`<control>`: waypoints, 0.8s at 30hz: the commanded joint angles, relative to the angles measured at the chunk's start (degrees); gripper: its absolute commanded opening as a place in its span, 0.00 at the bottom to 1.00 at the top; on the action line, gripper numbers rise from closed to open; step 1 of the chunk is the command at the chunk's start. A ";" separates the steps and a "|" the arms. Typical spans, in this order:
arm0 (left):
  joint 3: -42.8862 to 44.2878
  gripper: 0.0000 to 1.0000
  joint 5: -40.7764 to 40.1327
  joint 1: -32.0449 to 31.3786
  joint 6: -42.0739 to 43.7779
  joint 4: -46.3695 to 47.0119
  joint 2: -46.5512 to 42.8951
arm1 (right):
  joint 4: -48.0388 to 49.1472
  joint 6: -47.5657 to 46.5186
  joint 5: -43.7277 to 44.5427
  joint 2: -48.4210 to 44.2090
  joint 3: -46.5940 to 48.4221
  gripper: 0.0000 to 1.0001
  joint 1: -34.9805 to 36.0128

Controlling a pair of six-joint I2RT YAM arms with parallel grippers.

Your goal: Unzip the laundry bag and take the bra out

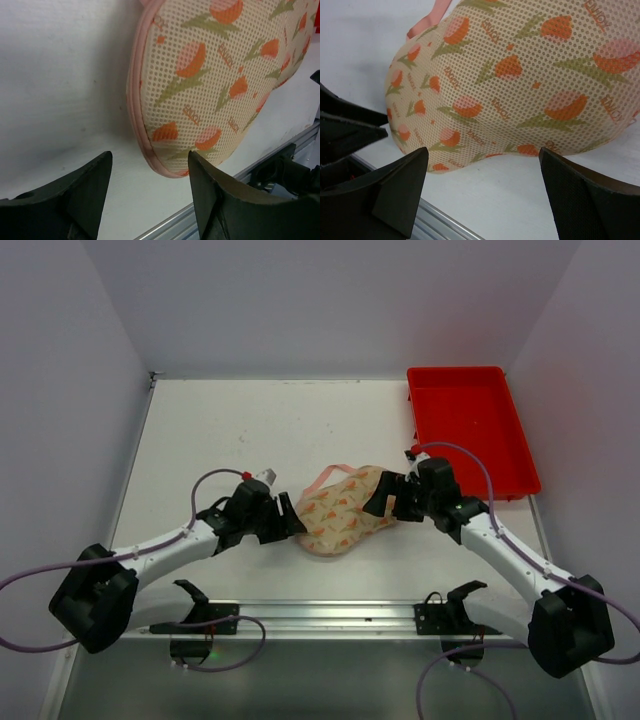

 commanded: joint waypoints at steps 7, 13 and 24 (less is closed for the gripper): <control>-2.11 0.40 -2.05 -5.95 -7.26 11.06 5.36 | 5.81 2.91 2.39 1.85 -0.37 0.92 0.38; 4.02 0.00 -8.39 1.06 4.75 2.54 7.64 | 3.27 1.24 2.30 -1.83 0.25 0.91 0.38; 36.89 0.26 -13.77 12.85 34.40 -6.88 28.64 | -0.34 -1.05 1.16 -8.25 0.87 0.91 0.38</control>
